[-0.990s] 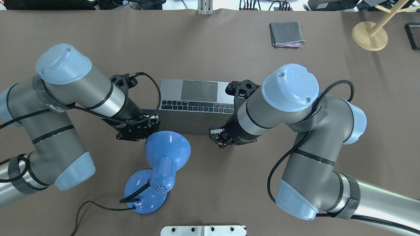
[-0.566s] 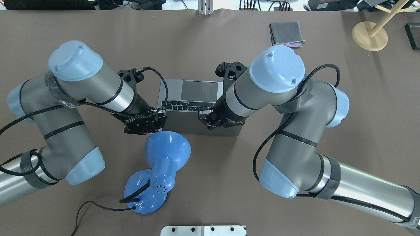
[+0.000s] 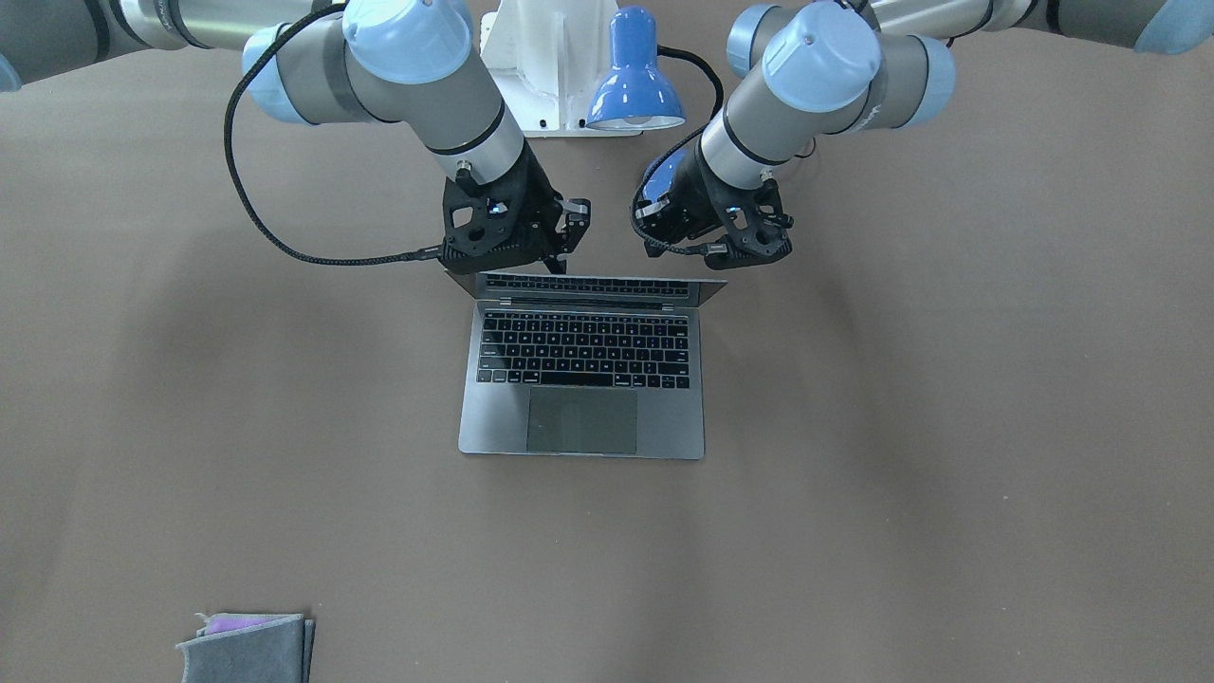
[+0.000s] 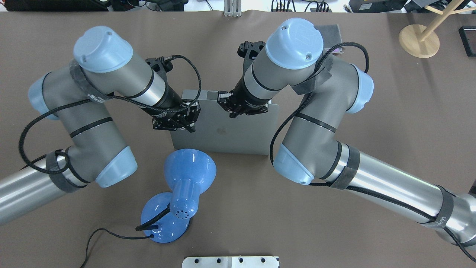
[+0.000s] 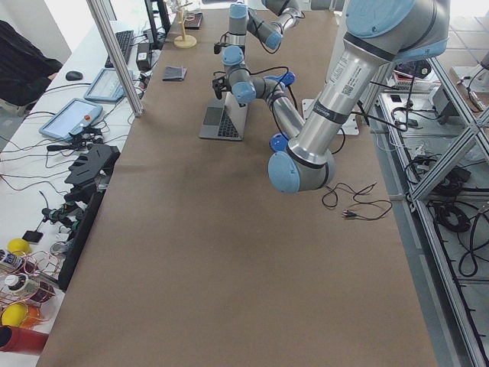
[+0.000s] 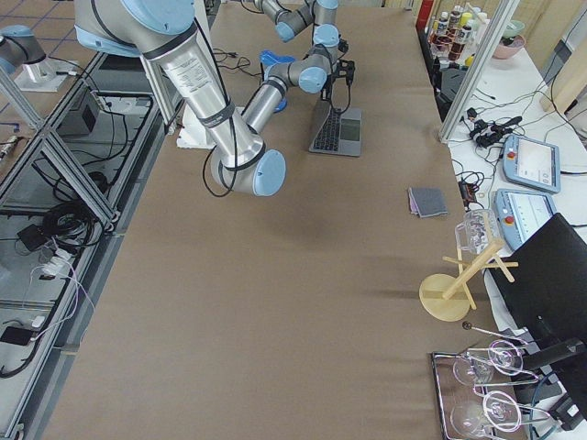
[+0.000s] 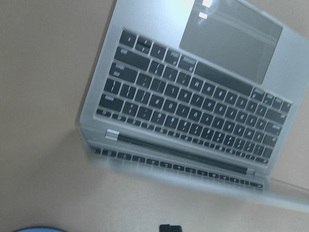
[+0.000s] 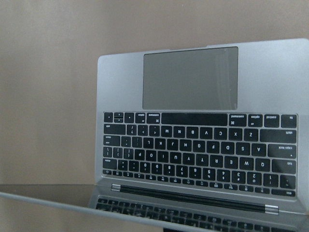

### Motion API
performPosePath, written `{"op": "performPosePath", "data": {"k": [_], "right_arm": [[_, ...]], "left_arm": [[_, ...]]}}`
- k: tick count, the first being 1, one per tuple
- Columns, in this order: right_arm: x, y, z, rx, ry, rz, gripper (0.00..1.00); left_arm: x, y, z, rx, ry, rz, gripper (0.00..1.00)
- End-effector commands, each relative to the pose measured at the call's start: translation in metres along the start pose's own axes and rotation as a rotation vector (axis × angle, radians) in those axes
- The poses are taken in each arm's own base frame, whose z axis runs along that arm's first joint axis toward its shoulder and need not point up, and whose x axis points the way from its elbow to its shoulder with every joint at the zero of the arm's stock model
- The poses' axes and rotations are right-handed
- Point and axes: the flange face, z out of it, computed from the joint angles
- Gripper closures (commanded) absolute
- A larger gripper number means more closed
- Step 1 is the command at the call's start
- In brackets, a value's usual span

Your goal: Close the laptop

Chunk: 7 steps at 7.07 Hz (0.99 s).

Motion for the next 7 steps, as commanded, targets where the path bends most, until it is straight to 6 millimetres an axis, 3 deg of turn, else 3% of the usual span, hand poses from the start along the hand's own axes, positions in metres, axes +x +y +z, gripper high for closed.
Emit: {"op": "performPosePath", "data": {"k": [1,2,4,5,7], "right_arm": [[0.002,-0.02,0.01,0.012,0.011,0.015,1.0],[0.008,-0.028,0.025,0.014,0.01,0.013,1.0],[0.013,-0.068,0.097,0.009,0.042,0.027,1.0],[0.015,-0.083,0.127,0.013,0.065,0.037,1.0],[0.025,-0.09,0.143,0.006,0.09,0.048,1.0]], "left_arm": [[0.011,-0.044,0.037,0.088,0.018,0.005,1.0],[0.008,-0.066,0.06,0.139,0.019,0.006,1.0],[0.006,-0.084,0.085,0.15,0.01,0.003,1.0],[0.01,-0.086,0.086,0.153,0.01,0.002,1.0],[0.007,-0.09,0.092,0.153,-0.002,-0.006,1.0]]}}
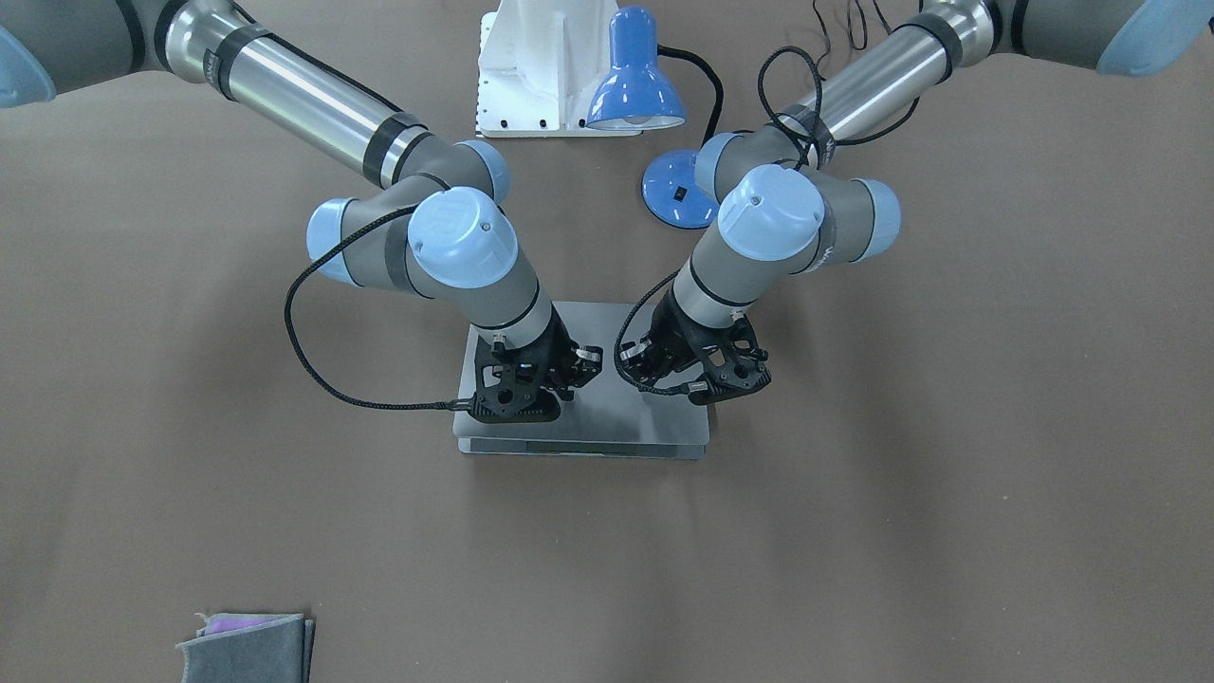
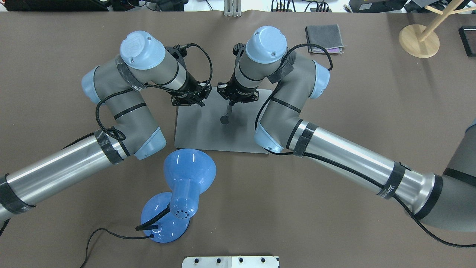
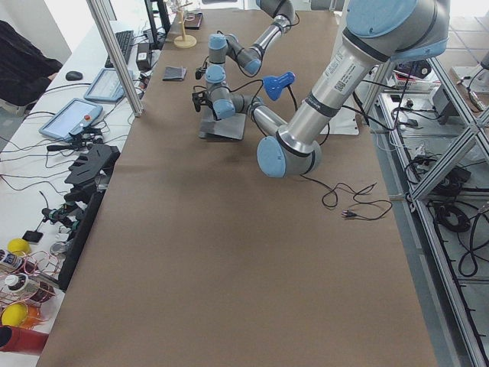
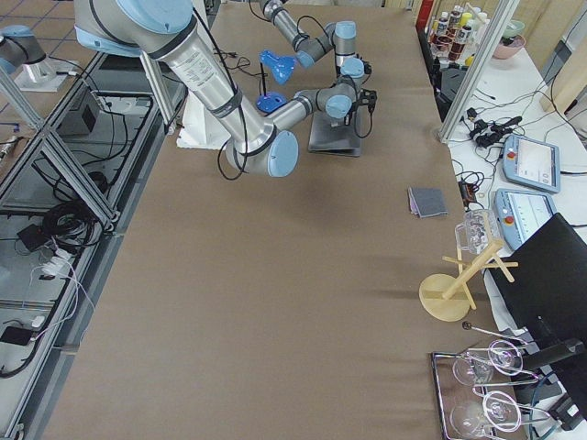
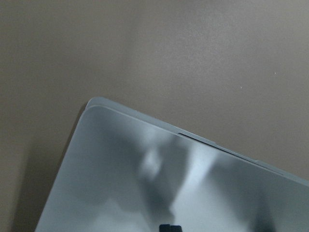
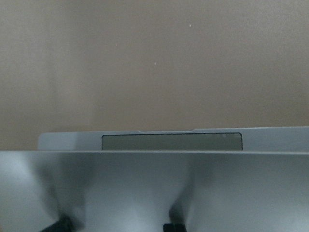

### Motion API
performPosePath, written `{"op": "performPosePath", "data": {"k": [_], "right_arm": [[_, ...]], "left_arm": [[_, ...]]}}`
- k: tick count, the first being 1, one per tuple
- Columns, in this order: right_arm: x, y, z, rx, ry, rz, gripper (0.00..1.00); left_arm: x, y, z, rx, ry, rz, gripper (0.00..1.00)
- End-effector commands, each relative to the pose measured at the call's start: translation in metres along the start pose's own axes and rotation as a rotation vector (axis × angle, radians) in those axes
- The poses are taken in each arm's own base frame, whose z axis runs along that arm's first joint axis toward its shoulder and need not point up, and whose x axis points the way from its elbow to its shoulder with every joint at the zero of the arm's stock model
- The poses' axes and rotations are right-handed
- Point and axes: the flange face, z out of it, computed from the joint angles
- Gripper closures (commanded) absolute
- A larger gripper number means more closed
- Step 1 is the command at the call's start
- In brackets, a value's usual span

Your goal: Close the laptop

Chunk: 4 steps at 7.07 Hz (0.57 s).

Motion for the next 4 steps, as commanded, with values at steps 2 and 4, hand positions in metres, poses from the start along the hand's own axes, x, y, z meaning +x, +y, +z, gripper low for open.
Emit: {"op": "performPosePath", "data": {"k": [2,4], "right_arm": [[-0.002,-0.005,0.008,-0.001,0.008,0.003,1.0],[-0.011,-0.005,0.002,0.002,-0.005,0.0,1.0]], "left_arm": [[0.0,-0.013,0.02,0.026,-0.018,-0.007,1.0],[-0.01,-0.02,0.032,0.041,-0.03,-0.012,1.0]]}}
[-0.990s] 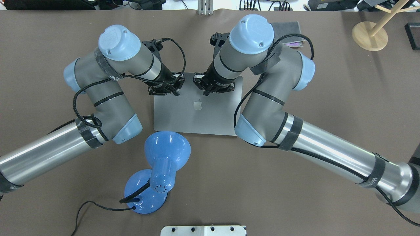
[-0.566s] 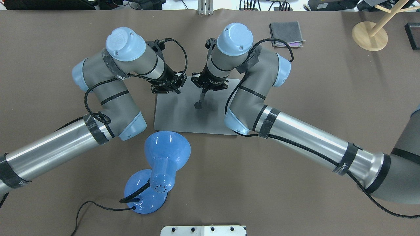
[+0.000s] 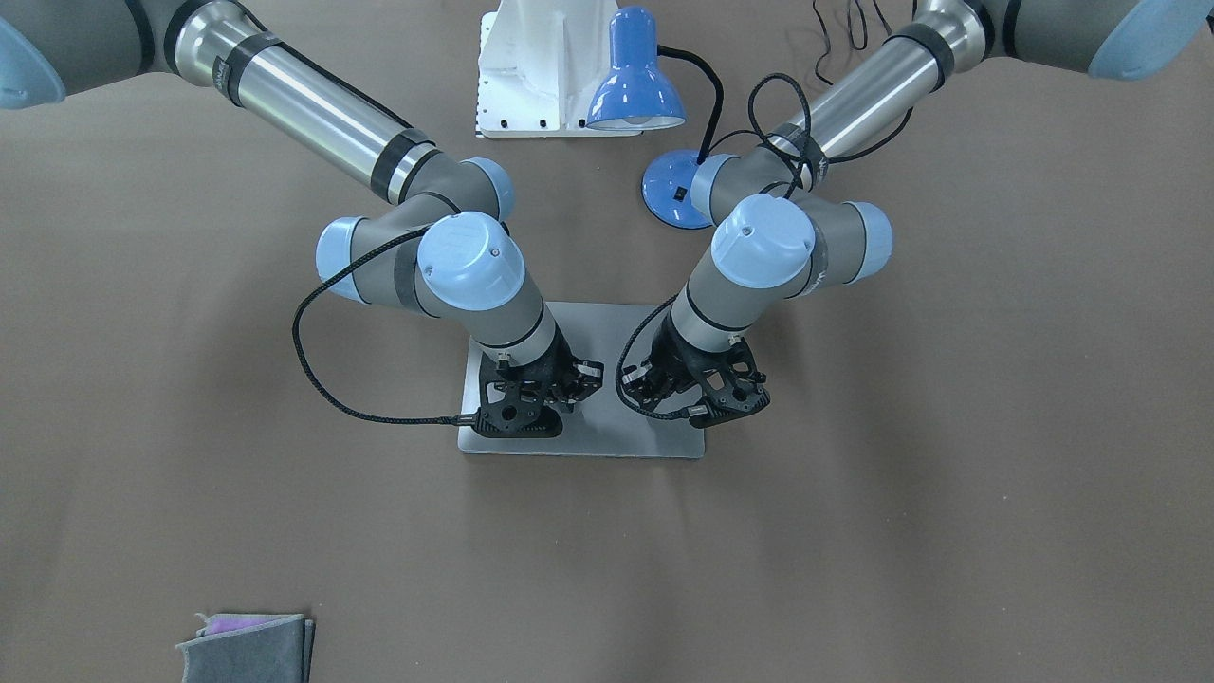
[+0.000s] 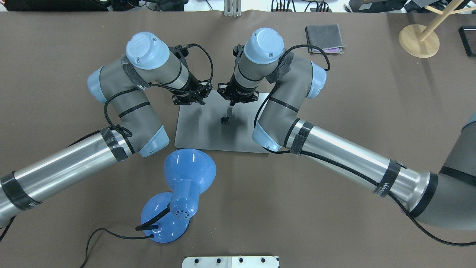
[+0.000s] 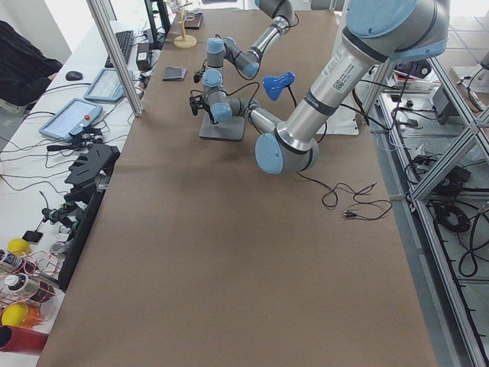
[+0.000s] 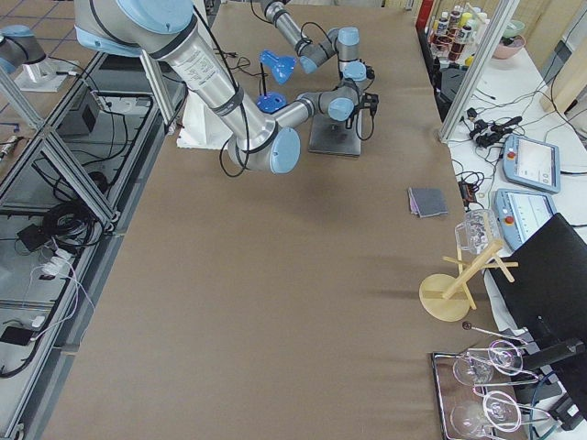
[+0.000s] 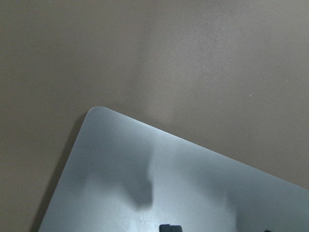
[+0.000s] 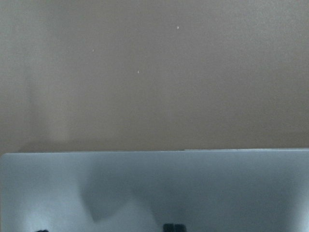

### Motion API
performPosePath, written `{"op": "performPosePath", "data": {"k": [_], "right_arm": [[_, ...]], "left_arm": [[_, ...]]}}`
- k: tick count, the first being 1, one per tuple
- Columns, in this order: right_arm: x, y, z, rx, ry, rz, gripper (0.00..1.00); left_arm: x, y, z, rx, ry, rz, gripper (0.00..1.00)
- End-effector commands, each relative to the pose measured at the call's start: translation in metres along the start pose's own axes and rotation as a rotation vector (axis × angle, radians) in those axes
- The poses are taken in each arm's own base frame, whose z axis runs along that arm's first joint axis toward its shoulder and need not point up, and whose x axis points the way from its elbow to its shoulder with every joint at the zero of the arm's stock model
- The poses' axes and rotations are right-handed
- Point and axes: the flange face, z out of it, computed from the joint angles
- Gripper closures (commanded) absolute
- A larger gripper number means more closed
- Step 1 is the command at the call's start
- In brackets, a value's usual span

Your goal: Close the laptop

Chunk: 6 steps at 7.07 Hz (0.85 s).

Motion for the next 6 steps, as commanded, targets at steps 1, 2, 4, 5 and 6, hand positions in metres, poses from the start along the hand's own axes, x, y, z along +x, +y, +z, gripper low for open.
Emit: {"op": "performPosePath", "data": {"k": [1,2,4,5,6], "right_arm": [[-0.009,-0.001,-0.006,0.003,-0.011,-0.003,1.0],[-0.009,-0.001,-0.006,0.003,-0.012,-0.003,1.0],[-0.01,-0.008,-0.016,0.002,-0.026,0.001,1.0],[-0.008,-0.014,-0.023,-0.005,-0.035,0.005,1.0],[-0.008,-0.016,-0.024,-0.002,-0.038,0.005,1.0]], "left_arm": [[-0.007,-0.006,0.009,0.013,-0.012,-0.005,1.0],[-0.006,-0.005,0.009,0.012,-0.01,-0.004,1.0],[-0.007,-0.003,0.013,0.012,-0.007,0.003,1.0],[-0.008,-0.003,0.013,0.011,-0.008,0.002,1.0],[-0.01,-0.004,0.014,0.011,-0.01,0.002,1.0]]}}
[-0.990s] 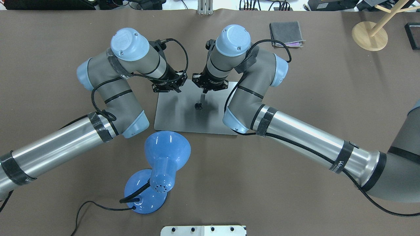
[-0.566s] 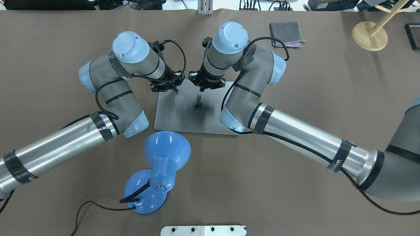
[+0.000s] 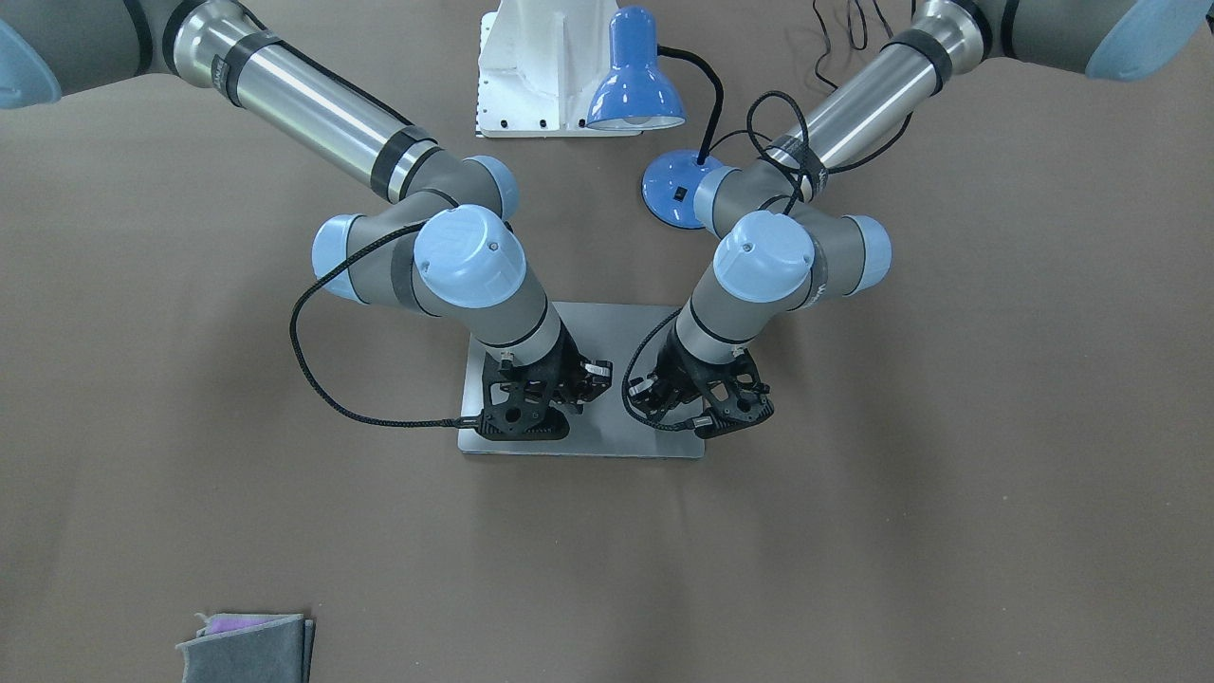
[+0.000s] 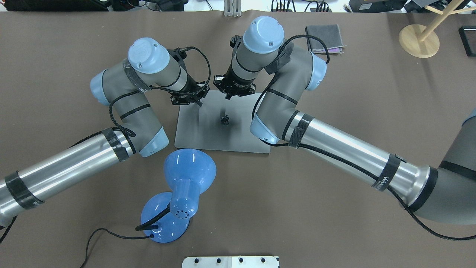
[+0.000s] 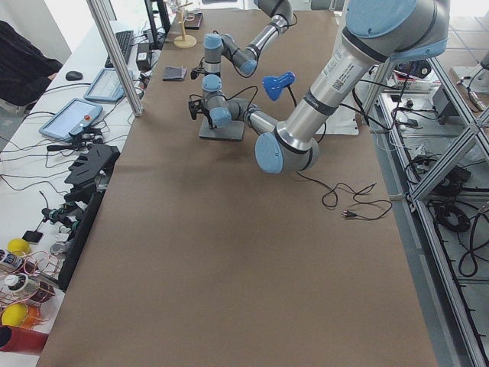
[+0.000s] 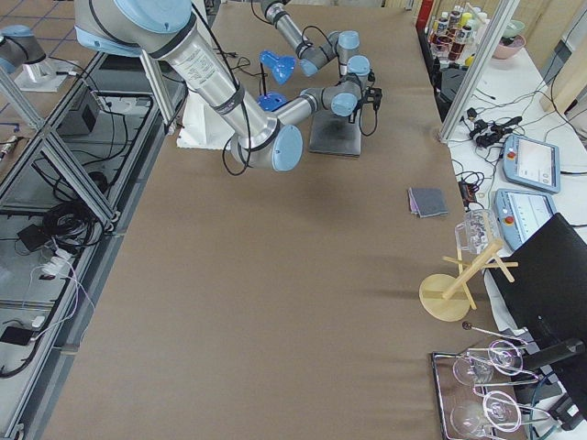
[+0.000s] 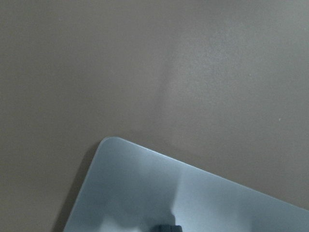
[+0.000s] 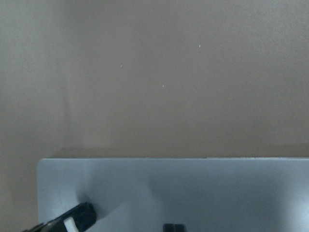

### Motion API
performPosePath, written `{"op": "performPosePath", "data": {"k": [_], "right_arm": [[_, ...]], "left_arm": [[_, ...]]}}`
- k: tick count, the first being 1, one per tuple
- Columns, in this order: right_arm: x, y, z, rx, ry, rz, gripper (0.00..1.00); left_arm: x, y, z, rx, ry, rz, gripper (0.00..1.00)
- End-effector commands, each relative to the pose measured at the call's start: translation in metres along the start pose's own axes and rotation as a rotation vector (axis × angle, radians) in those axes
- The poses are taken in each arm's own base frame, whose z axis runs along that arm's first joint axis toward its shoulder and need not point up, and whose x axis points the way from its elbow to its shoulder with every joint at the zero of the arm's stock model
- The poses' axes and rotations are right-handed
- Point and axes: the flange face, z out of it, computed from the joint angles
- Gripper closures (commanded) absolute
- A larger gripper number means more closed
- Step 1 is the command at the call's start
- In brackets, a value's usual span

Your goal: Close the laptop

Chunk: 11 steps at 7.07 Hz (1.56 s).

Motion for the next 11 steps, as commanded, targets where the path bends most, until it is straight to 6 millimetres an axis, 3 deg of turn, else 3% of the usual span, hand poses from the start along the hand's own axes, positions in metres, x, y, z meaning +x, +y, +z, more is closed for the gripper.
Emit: {"op": "performPosePath", "data": {"k": [1,3,4,5,6,7,8,9,10,11], "right_arm": [[0.0,-0.003,-0.005,-0.004,-0.01,0.0,1.0],[-0.004,-0.006,-0.013,-0.005,-0.023,-0.001,1.0],[-0.002,-0.018,-0.036,-0.012,-0.051,0.007,1.0],[0.023,-0.036,-0.06,-0.05,-0.076,0.028,0.6],[0.043,-0.036,-0.084,-0.042,-0.095,0.033,0.01],[0.085,-0.044,-0.118,-0.043,-0.12,0.038,0.0],[0.136,-0.065,-0.162,-0.072,-0.15,0.072,0.0],[0.198,-0.084,-0.204,-0.065,-0.166,0.058,0.0],[0.26,-0.08,-0.221,-0.046,-0.155,0.007,0.0],[0.314,-0.073,-0.231,-0.023,-0.127,-0.024,0.0]], "left_arm": [[-0.003,0.001,0.003,-0.002,-0.005,-0.001,1.0],[0.007,0.002,-0.009,-0.002,0.027,0.005,1.0],[0.017,-0.001,-0.028,0.004,0.06,0.01,1.0],[0.021,0.0,-0.038,-0.004,0.077,0.001,0.95],[0.026,0.002,-0.05,0.0,0.094,-0.015,0.03],[0.028,-0.007,-0.08,0.025,0.115,-0.014,0.02],[0.015,-0.023,-0.106,0.051,0.118,-0.026,0.02],[-0.016,-0.045,-0.146,0.069,0.107,-0.026,0.02],[-0.047,-0.074,-0.194,0.058,0.06,0.03,0.02],[-0.088,-0.091,-0.237,0.074,-0.022,0.119,0.02]]}}
